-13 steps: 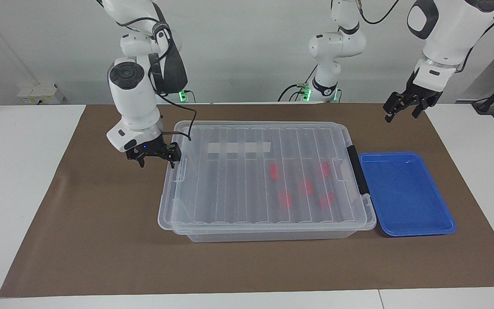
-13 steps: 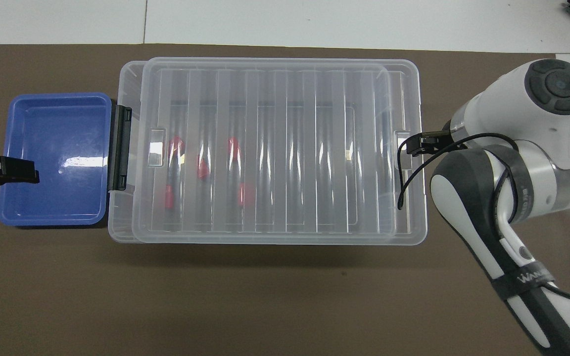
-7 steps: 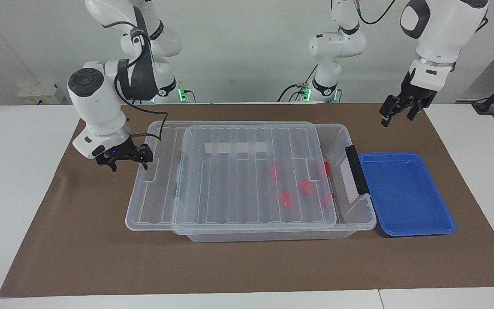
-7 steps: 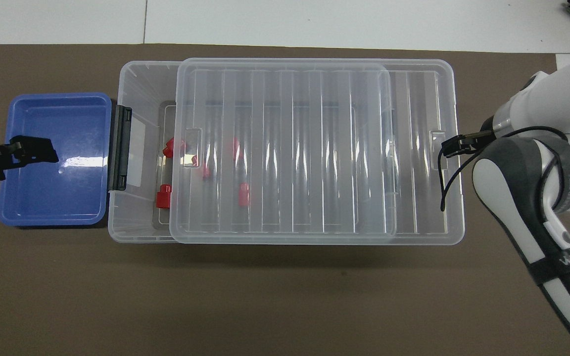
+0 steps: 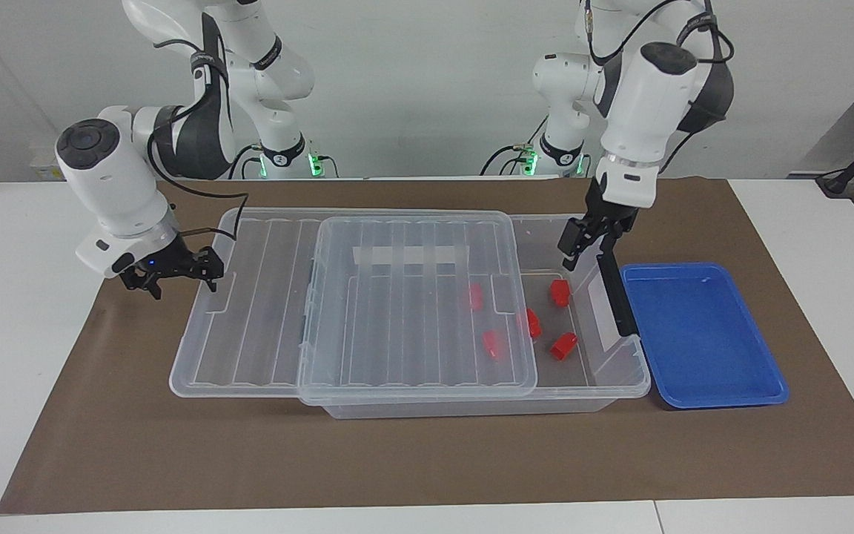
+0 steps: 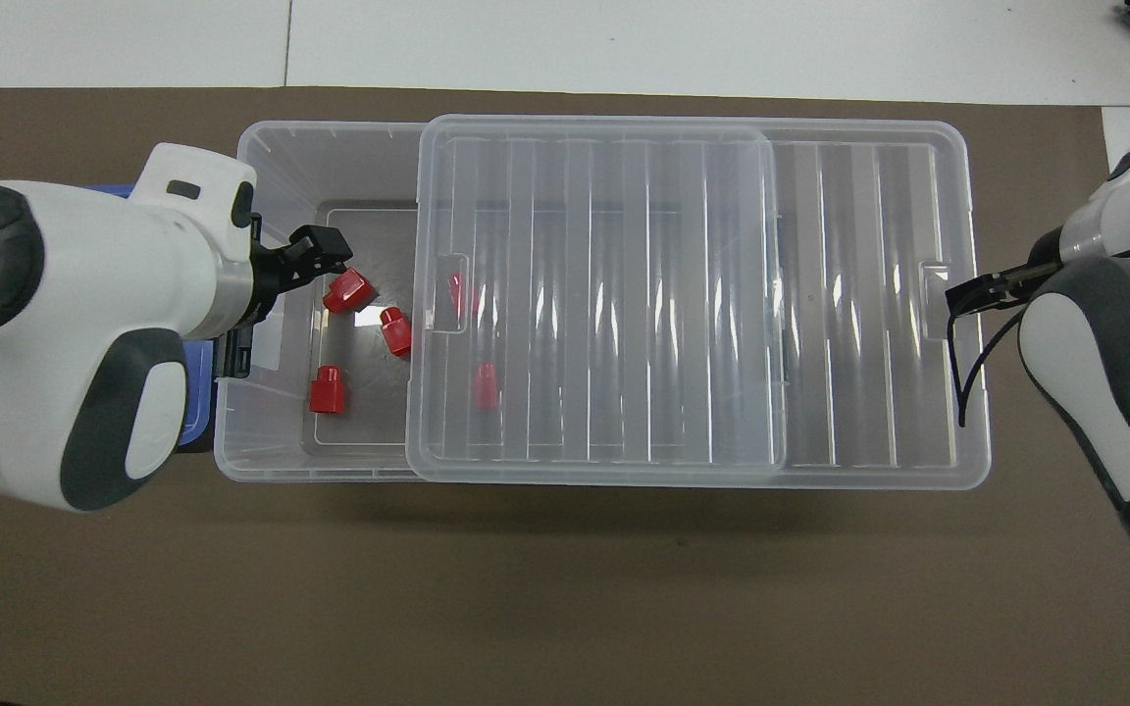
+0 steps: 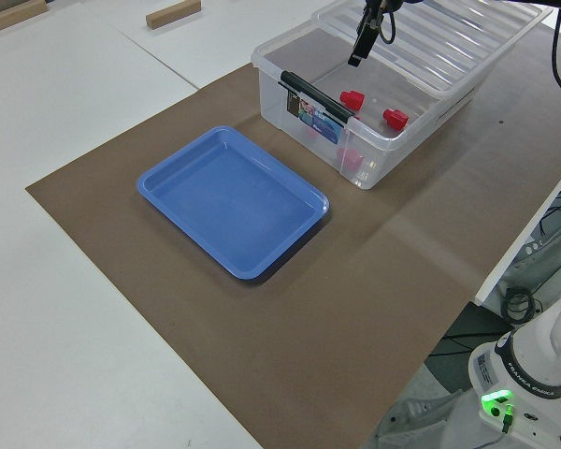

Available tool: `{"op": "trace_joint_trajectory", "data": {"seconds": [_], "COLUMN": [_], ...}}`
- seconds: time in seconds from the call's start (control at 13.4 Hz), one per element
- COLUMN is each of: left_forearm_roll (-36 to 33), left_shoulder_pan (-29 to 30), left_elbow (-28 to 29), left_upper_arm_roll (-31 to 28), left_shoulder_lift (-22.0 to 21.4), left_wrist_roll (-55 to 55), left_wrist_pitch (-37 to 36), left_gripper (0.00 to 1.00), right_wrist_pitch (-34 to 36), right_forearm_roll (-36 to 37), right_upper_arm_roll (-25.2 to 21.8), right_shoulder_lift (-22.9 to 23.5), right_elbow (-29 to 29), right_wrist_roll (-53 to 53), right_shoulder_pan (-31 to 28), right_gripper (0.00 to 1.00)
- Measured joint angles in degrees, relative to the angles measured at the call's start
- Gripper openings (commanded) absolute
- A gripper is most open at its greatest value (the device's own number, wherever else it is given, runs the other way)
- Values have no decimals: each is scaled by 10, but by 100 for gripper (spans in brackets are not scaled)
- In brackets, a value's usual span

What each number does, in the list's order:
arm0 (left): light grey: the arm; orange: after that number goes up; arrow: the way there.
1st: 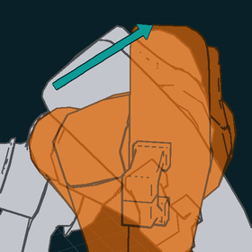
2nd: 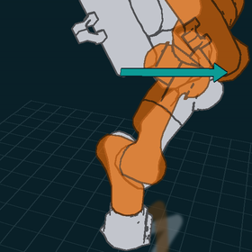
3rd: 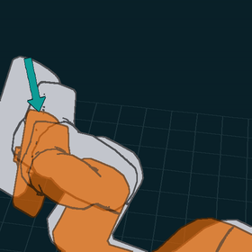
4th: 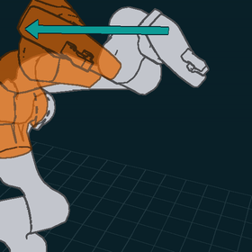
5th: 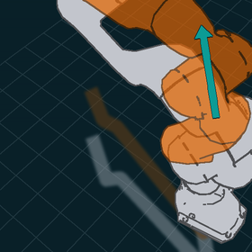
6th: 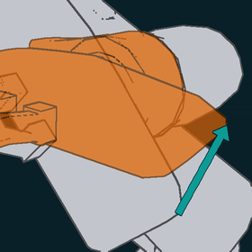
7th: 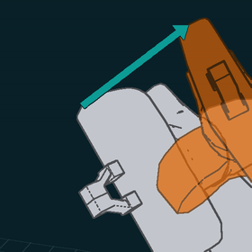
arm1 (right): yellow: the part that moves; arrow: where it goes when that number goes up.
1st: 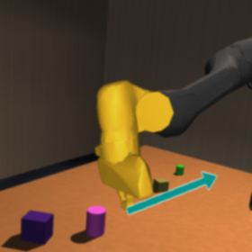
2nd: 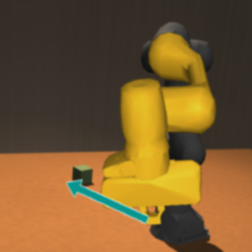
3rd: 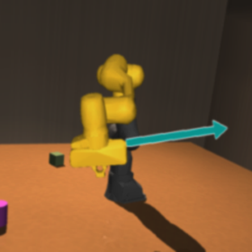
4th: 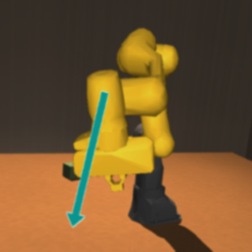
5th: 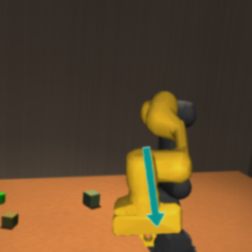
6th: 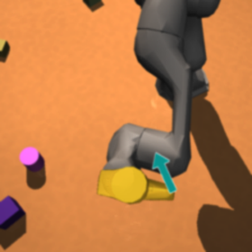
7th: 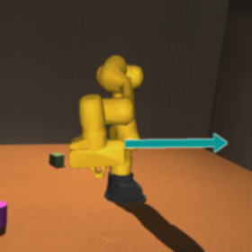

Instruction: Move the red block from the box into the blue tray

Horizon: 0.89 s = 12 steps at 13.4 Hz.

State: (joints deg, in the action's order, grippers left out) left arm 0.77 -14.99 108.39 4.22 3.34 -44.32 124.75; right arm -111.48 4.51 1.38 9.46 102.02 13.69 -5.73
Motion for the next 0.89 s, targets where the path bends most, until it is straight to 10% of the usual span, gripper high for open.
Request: {"op": "trace_joint_trajectory", "data": {"seconds": [0.89], "left_forearm_roll": [-87], "left_shoulder_pan": [-46], "left_elbow": [14], "left_upper_arm_roll": [-1], "left_shoulder_lift": [195], "left_wrist_roll": [-96], "left_wrist_pitch": [130], "left_gripper": [100], "right_wrist_pitch": [-25], "right_forearm_roll": [-1], "right_upper_arm_roll": [3], "right_shoulder_lift": [-27], "right_elbow": [9], "right_wrist_roll": [30], "right_shoulder_pan": [-26], "right_gripper": [100]}}
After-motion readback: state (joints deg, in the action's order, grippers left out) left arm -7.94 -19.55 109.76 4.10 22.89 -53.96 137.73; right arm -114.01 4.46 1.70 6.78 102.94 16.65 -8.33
